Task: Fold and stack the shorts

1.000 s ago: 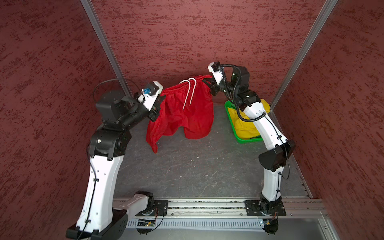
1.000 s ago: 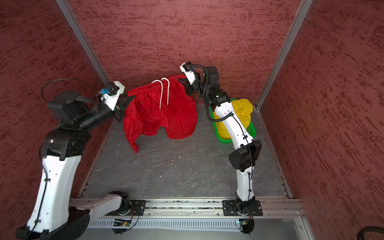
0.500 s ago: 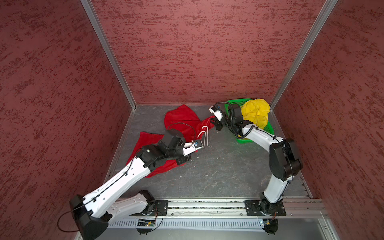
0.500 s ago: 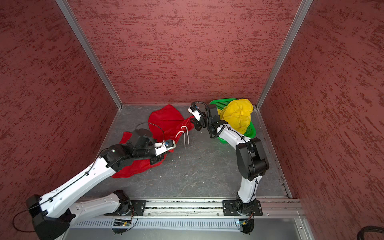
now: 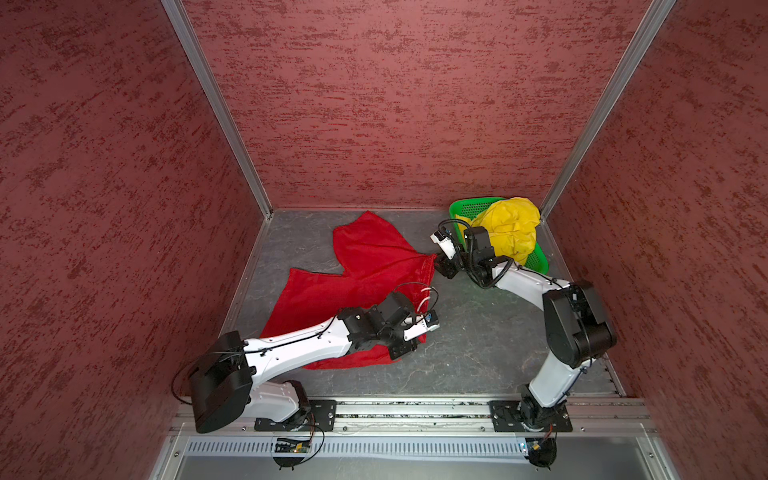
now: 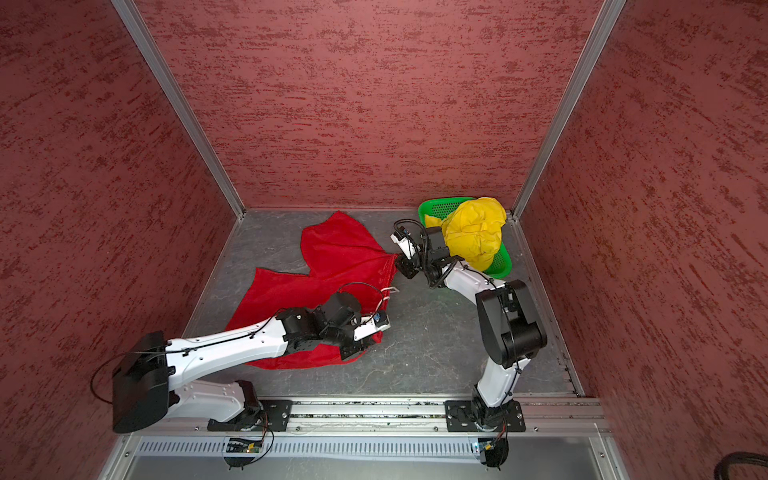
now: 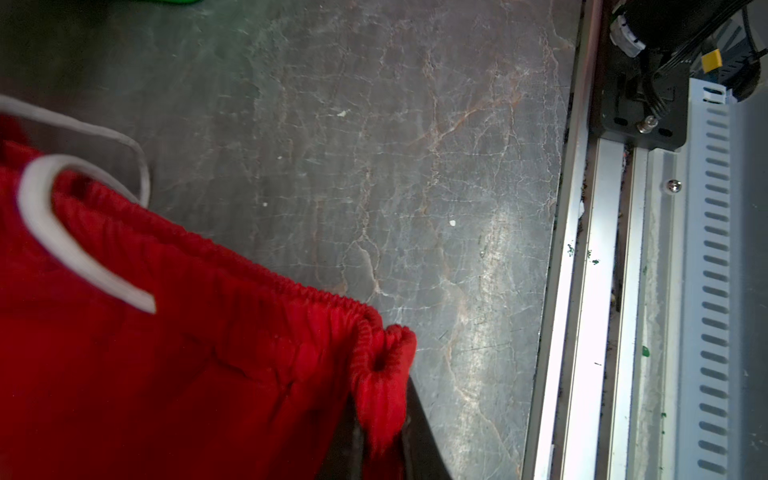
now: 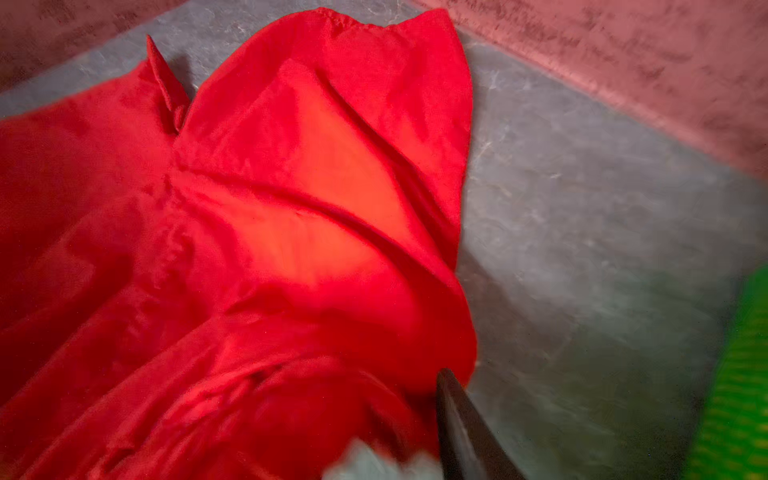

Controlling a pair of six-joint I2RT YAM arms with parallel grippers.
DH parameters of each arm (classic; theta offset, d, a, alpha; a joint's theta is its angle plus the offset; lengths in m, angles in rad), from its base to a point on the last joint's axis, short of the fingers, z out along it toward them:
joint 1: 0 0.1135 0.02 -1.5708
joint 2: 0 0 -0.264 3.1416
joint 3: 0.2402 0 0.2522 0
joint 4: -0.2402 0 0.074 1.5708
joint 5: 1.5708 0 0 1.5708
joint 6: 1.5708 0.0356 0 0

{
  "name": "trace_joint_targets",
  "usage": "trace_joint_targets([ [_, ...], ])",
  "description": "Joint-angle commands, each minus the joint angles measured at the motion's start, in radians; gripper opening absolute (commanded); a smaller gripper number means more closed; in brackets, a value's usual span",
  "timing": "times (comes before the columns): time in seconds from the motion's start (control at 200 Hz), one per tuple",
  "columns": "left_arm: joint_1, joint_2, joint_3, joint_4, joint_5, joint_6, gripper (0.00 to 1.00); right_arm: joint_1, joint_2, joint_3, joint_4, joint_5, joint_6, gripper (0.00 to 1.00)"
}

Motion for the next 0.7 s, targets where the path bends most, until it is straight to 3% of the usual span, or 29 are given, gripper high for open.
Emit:
trace_joint_targets([
  [0.0, -0.012, 0.033, -0.016, 0.059, 0.052, -0.079, 0.06, -0.017, -0.087, -0.024, 0.0, 0.045, 0.067, 0.55],
  [0.17, -0.024, 0.069, -0.038, 0.109, 0.103, -0.09, 0.13, -0.02, -0.176, -0.049, -0.098, 0.082, 0.181, 0.6],
  [0.205, -0.027, 0.08, -0.04, 0.117, 0.114, -0.093, 0.18, -0.02, -0.189, -0.054, -0.111, 0.09, 0.215, 0.6],
  [0.301, -0.025, 0.102, -0.037, 0.131, 0.141, -0.114, 0.44, -0.02, -0.197, -0.047, -0.155, 0.13, 0.315, 0.6],
  [0.421, -0.016, 0.097, -0.042, 0.153, 0.18, -0.143, 0.65, -0.021, -0.124, 0.016, -0.245, 0.196, 0.436, 0.6],
  [0.531, 0.012, 0.065, -0.068, 0.188, 0.204, -0.177, 0.66, -0.021, -0.032, 0.058, -0.27, 0.164, 0.486, 0.58],
  [0.696, 0.068, 0.02, -0.123, 0.209, 0.197, -0.232, 0.62, -0.034, 0.034, 0.073, -0.269, 0.297, 0.548, 0.59],
])
